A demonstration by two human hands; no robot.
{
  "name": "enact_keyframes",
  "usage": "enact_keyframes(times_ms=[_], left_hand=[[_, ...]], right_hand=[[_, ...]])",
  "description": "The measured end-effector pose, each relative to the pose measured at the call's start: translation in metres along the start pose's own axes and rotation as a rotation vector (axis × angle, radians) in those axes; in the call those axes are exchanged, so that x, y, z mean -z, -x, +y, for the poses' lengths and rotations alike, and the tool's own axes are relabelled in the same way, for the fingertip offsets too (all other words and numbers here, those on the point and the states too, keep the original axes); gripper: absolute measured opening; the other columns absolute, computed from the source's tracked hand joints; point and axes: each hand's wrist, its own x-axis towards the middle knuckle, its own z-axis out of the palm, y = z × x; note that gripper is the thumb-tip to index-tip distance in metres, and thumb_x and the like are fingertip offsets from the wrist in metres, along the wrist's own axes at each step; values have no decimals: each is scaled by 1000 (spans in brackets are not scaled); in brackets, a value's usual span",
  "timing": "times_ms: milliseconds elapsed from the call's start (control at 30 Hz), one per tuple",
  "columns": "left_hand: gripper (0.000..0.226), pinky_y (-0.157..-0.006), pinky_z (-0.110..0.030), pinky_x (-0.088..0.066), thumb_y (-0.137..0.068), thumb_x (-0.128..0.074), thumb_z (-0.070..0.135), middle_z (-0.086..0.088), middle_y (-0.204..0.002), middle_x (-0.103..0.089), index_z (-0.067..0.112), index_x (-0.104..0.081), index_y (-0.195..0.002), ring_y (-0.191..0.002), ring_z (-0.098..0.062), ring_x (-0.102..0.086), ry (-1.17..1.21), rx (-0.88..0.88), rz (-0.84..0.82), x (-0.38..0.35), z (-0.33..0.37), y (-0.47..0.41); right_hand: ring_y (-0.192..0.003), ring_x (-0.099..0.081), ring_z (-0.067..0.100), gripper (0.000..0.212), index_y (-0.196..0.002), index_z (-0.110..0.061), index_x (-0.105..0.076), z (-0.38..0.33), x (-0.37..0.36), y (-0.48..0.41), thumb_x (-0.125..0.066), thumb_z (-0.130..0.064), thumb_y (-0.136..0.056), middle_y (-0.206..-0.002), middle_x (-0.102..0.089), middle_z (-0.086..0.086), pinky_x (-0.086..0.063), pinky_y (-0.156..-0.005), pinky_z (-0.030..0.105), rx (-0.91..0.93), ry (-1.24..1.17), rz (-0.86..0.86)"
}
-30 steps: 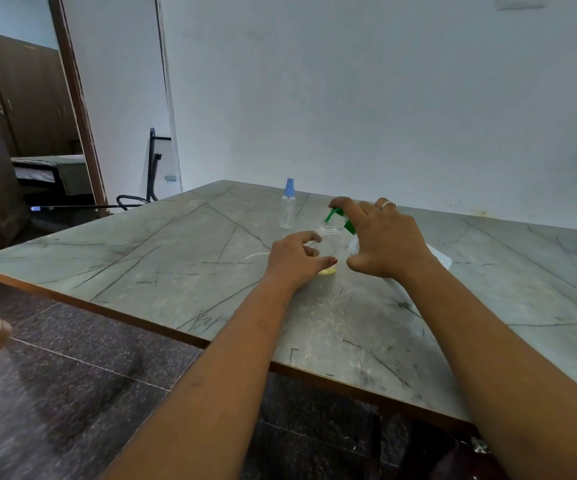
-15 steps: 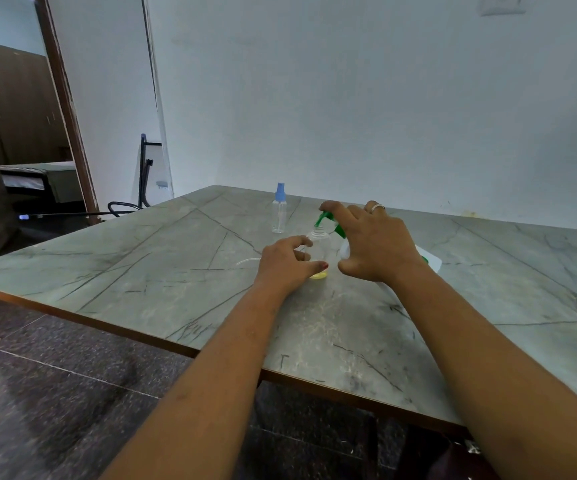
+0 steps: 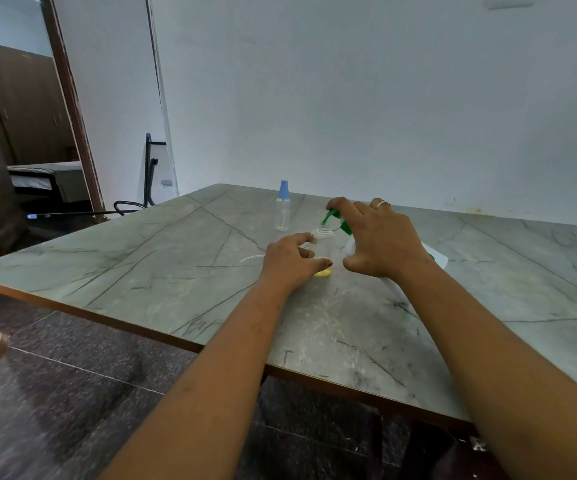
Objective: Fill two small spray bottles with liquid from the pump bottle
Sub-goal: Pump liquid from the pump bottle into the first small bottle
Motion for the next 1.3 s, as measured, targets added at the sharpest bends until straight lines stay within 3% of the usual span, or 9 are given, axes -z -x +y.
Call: enact_keyframes(times_ms=[100, 300, 467, 700, 900, 1100, 1300], left_hand=[[57, -95, -29, -45, -75, -76, 37, -5, -119, -65, 20, -56, -126, -103, -16, -62, 11, -9, -3, 0, 0, 1], [55, -94, -28, -45, -75, -75, 38, -4, -118, -65, 21, -56, -124, -98, -14, -60, 13, -3, 9, 0, -2, -1], [55, -94, -29, -46, -75, -75, 38, -4, -119, -65, 22, -57, -124, -101, -15, -61, 8, -12, 5, -1, -2, -2], [53, -88, -23, -45, -75, -76, 35, -3, -116, -65, 22, -57, -122, -90, -9, -57, 18, -16, 8, -1, -2, -1], [53, -92, -26, -46, -75, -76, 33, -4, -118, -64, 22, -57, -124, -92, -10, -57, 8, -24, -1, 0, 0, 2], [54, -89, -21, -41, -76, -76, 32, -3, -118, -65, 21, -56, -125, -93, -10, -57, 4, -13, 3, 1, 0, 3], [56, -93, -25, -46, -75, -77, 29, -4, -119, -64, 21, -56, -125, -94, -11, -59, 5, -22, 4, 1, 2, 4]], right_hand=[[-103, -50, 23, 70, -128, -33, -31, 1, -2, -2, -68, -37, -69, -117, -60, -2, -46, -66, 31, -2, -18, 16], [-110, -50, 25, 80, -138, -36, -24, -2, -1, -1, -68, -38, -71, -125, -57, -2, -51, -77, 36, 9, -5, 0], [-100, -50, 23, 70, -128, -33, -31, 1, -1, -2, -67, -36, -68, -114, -61, -2, -43, -66, 29, -8, -33, 12], [-106, -50, 24, 79, -135, -35, -26, 0, -1, 0, -69, -39, -69, -123, -57, -3, -48, -72, 31, 4, -25, -10], [-96, -49, 22, 69, -125, -33, -31, 1, -3, -4, -67, -37, -67, -113, -61, -1, -43, -64, 29, -9, -45, 6], [-104, -51, 23, 81, -136, -36, -24, 0, -3, -1, -69, -41, -69, -122, -58, -2, -51, -75, 33, -1, -26, -9], [-95, -49, 22, 68, -124, -33, -31, 0, -3, -3, -68, -36, -67, -110, -62, -1, -48, -66, 31, -21, -57, 14]])
